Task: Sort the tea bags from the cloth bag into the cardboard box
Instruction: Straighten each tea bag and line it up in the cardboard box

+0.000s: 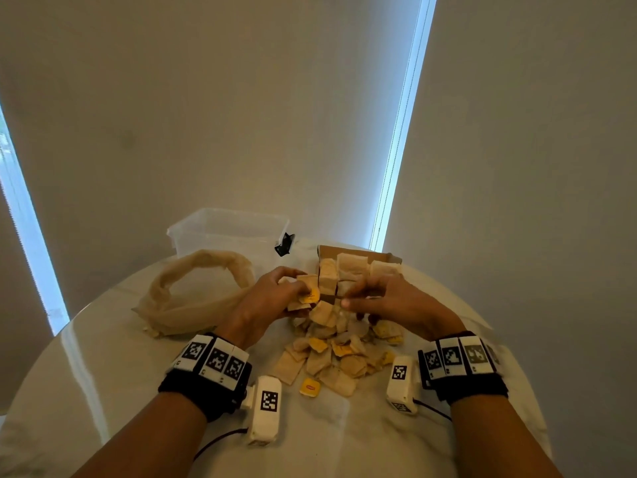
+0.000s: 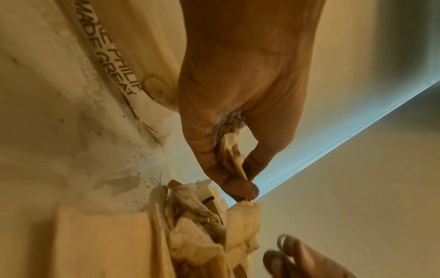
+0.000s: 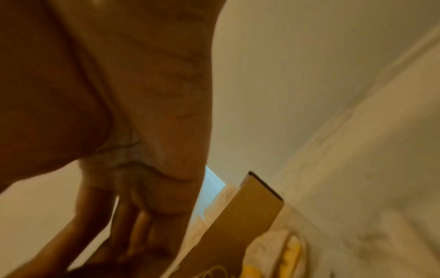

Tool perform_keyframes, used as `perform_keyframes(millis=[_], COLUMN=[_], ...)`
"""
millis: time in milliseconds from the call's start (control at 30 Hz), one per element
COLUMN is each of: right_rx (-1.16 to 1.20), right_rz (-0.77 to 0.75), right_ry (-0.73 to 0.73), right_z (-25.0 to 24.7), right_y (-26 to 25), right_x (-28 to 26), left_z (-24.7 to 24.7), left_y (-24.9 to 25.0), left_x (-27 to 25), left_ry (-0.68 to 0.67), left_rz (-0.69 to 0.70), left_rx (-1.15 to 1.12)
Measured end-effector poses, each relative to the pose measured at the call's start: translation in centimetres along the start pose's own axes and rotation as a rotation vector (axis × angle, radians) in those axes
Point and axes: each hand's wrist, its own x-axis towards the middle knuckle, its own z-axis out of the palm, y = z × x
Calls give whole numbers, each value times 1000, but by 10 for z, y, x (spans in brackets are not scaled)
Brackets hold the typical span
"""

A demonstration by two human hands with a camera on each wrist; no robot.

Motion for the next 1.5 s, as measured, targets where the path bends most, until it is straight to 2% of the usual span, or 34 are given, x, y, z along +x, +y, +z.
perform_keyframes(millis=[133, 267, 333, 467, 533, 633, 700, 867, 967, 1133, 1233, 1333, 1500], right_rx=[-301, -320, -290, -82, 15, 94, 112, 120, 142, 232, 235, 174, 276], right_rz=[132, 136, 72, -67, -92, -86, -77, -67, -64, -86, -76, -73, -60], right_ry=[-206, -270, -216, 70, 135, 145, 147, 157, 176, 241, 182, 165, 249], right_z=[1, 3, 2, 8, 15, 23, 24, 23, 23, 24, 24, 25, 22], right_y=[-5, -5, -4, -1, 0, 0, 0, 1, 1, -2, -5, -1, 2], right_x=[1, 2, 3, 9, 13, 16, 17, 15, 15, 13, 11, 13, 17], left_z=[-1, 1, 1, 4, 5, 5, 3, 1, 2, 4, 2, 1, 1], left_y=[1, 0, 0, 0, -1, -5, -7, -5, -4, -3, -5, -6, -7], left_x=[-2, -1, -1, -1, 1, 3, 4, 1, -3, -1, 1, 2, 3], left_ry=[-65, -90, -91, -110, -142, -218, -220, -262, -283, -209, -175, -195, -219], left_rz=[10, 27, 17, -29, -47, -48, -10, -41, -9, 22, 18, 10, -13], left_rx=[39, 97, 112, 138, 142, 240, 293, 259, 264, 254, 245, 240, 247])
